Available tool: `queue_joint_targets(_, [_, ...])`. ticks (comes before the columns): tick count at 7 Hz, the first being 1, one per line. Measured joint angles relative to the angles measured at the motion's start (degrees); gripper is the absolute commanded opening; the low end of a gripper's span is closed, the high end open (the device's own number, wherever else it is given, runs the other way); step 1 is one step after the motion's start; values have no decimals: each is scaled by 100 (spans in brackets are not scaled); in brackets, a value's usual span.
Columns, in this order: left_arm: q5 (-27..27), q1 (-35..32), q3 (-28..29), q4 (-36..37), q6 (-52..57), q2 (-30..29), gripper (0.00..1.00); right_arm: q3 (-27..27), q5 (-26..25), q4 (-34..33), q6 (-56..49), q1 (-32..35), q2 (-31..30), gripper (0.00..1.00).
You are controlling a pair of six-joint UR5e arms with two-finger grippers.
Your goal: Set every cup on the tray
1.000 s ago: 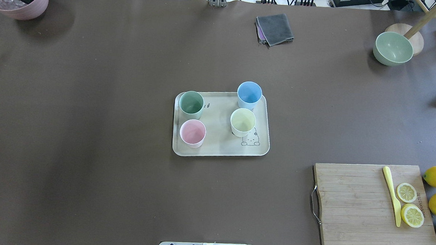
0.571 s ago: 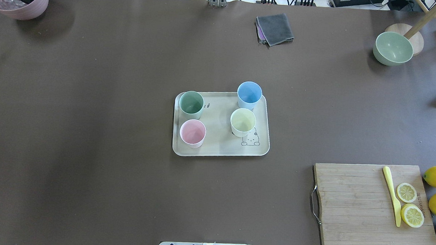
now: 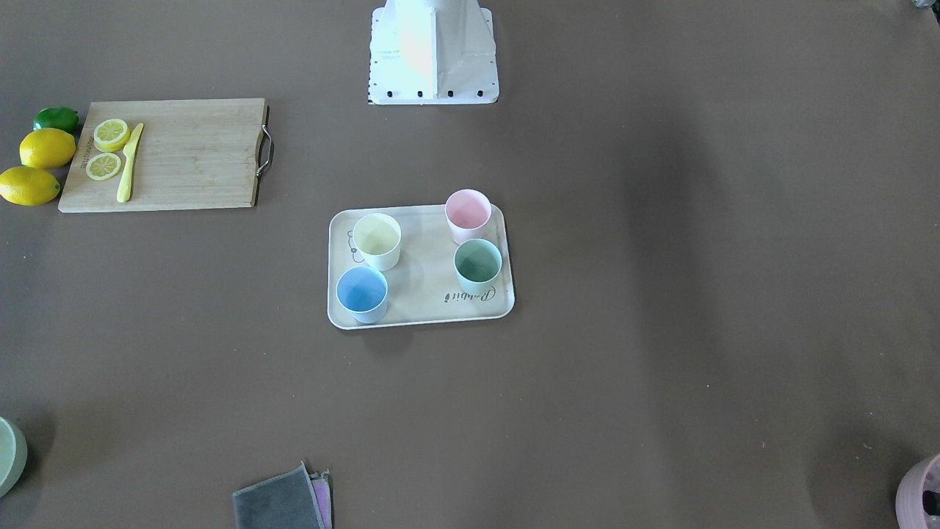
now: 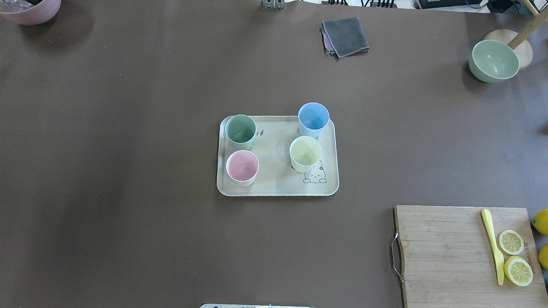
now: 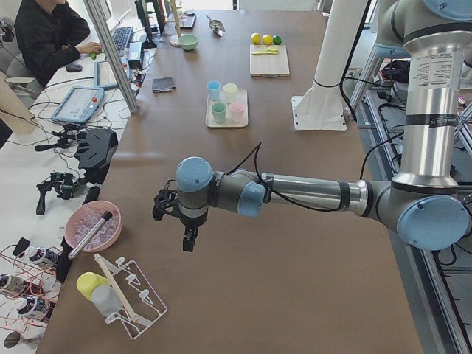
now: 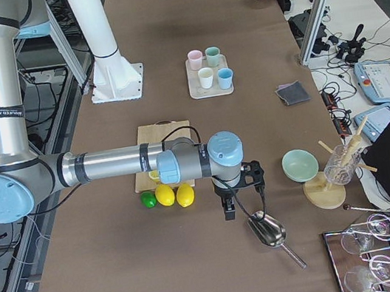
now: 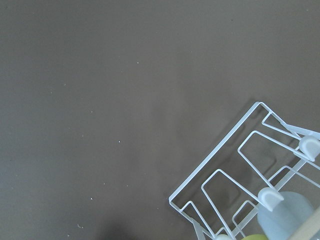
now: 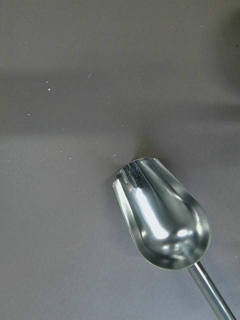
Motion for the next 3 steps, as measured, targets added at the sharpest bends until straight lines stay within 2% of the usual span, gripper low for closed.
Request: queue_joint_targets(3, [0, -4, 13, 2, -6, 39, 98, 22, 15, 0, 1, 4, -18, 100])
